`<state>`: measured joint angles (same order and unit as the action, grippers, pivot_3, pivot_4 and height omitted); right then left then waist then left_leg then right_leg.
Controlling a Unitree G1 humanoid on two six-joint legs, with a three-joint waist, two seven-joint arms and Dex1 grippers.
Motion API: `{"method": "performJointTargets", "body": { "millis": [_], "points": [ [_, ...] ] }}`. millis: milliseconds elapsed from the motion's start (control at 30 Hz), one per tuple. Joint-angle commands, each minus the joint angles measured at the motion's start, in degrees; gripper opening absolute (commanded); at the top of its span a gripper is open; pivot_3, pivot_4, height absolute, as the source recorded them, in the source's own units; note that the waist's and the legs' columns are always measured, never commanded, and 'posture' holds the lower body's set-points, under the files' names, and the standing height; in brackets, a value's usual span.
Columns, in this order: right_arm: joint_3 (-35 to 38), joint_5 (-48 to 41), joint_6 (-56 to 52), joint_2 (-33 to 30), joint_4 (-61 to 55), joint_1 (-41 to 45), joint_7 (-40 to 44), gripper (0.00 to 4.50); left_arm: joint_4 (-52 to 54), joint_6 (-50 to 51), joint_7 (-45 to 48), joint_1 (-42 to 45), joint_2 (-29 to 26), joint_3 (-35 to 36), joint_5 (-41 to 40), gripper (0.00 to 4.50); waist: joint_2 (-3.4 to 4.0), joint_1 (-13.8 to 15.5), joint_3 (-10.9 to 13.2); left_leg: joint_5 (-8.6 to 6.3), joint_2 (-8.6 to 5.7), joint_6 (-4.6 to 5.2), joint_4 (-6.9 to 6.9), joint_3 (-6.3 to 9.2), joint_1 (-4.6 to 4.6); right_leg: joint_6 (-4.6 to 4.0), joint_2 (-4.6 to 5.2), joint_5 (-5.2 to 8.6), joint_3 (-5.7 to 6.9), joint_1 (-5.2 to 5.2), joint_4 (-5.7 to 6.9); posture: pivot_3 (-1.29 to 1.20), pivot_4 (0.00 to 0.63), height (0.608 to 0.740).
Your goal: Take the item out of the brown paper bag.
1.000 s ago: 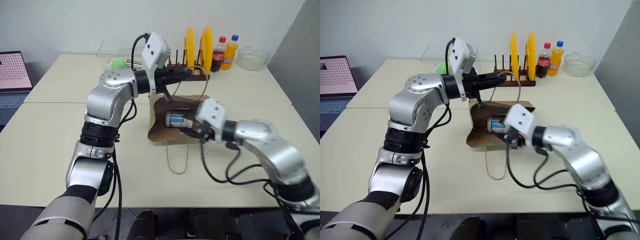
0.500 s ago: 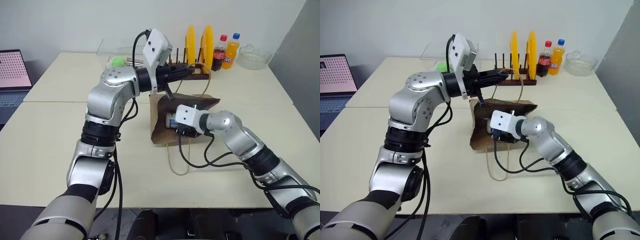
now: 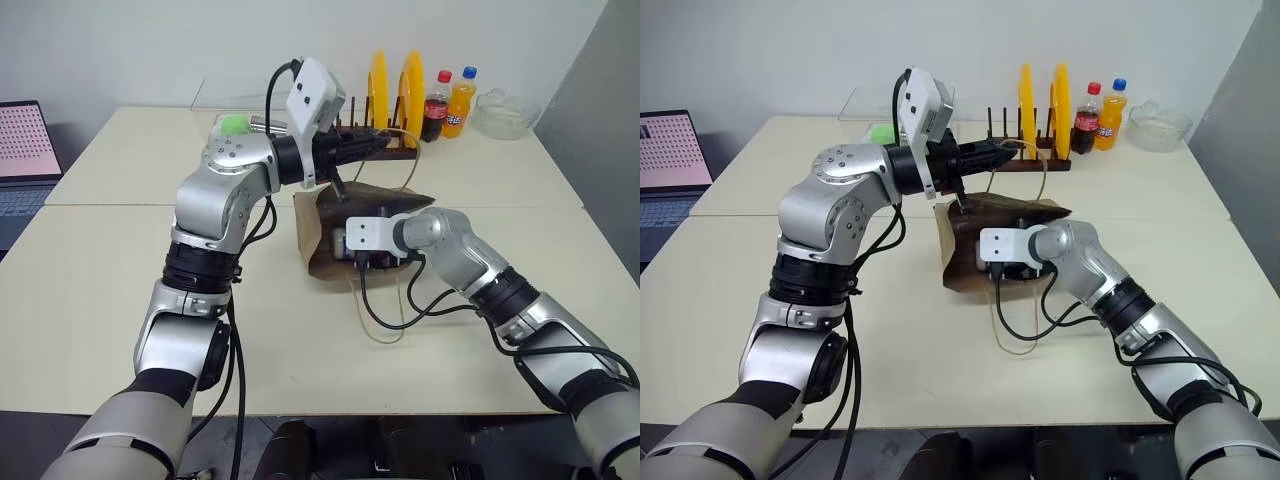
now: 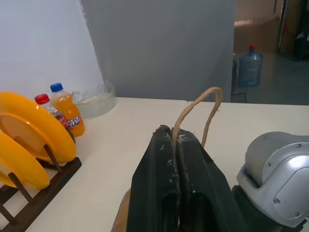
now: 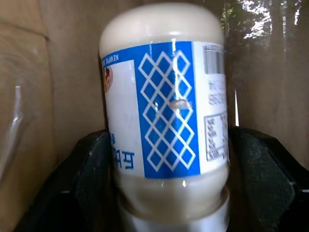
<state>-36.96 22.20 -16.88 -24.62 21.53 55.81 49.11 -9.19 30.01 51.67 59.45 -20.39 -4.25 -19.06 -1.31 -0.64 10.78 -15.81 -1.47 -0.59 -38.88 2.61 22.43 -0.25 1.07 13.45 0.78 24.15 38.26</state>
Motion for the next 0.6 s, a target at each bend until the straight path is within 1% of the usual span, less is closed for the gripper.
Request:
{"method": "performJointTargets", "body": {
  "millis": [33,67,233,333,500,600],
  "points": [
    [0.70,1.39,2.51,0.26,1.66,0.21,0.22,3.38,2.98,-1.38,-0.71,0.42,-0.18,0.62,-0.18,0.00,0.00,0.00,0.00,0.00,0.00,0.00,0.00,0.00,0.00,0.00,0.00,0.00,0.00,0.00,0.01,0.00,0.150,0.740],
    [1.23,1.42,3.02,0.27,1.23,0.19,0.21,3.10,2.95,-1.54,-0.79,0.20,-0.36,0.55,0.03,0.00,0.00,0.00,0.00,0.00,0.00,0.00,0.00,0.00,0.00,0.00,0.00,0.00,0.00,0.00,0.02,0.00,0.150,0.740],
    [4.40,0.30,5.58,-0.63,-4.10,0.23,1.14,3.09,1.58,-3.14,-1.01,-0.23,-1.24,-0.26,1.80,0.00,0.00,-0.02,0.00,0.00,0.00,-0.01,0.00,-0.01,0.00,0.00,0.00,0.00,-0.02,0.05,0.15,0.00,0.150,0.740],
    [7.84,-2.57,5.41,-2.18,-12.76,-0.90,4.10,3.09,-0.27,-4.33,-1.45,-0.09,-1.76,-0.63,3.49,0.00,0.01,0.00,0.01,0.01,-0.02,-0.02,0.00,-0.02,0.09,0.00,0.02,0.00,-0.03,0.23,0.30,0.00,0.150,0.740],
    [12.83,-6.96,4.25,-6.37,-24.12,-3.26,8.33,3.09,-3.99,-6.23,-2.65,0.72,-1.87,-0.66,5.96,0.00,0.01,0.17,0.01,0.01,-0.02,-0.02,-0.01,0.01,0.12,0.00,0.01,0.00,0.00,0.28,0.36,0.00,0.150,0.740],
    [17.41,-12.86,6.80,-10.63,-30.81,-6.34,12.04,3.09,-6.29,-7.58,-3.24,1.30,-1.86,-0.79,7.18,0.00,0.01,0.27,0.01,0.00,-0.04,-0.01,-0.03,0.01,0.13,0.00,0.02,0.00,0.00,0.27,0.36,0.00,0.150,0.740]
  ]
}}
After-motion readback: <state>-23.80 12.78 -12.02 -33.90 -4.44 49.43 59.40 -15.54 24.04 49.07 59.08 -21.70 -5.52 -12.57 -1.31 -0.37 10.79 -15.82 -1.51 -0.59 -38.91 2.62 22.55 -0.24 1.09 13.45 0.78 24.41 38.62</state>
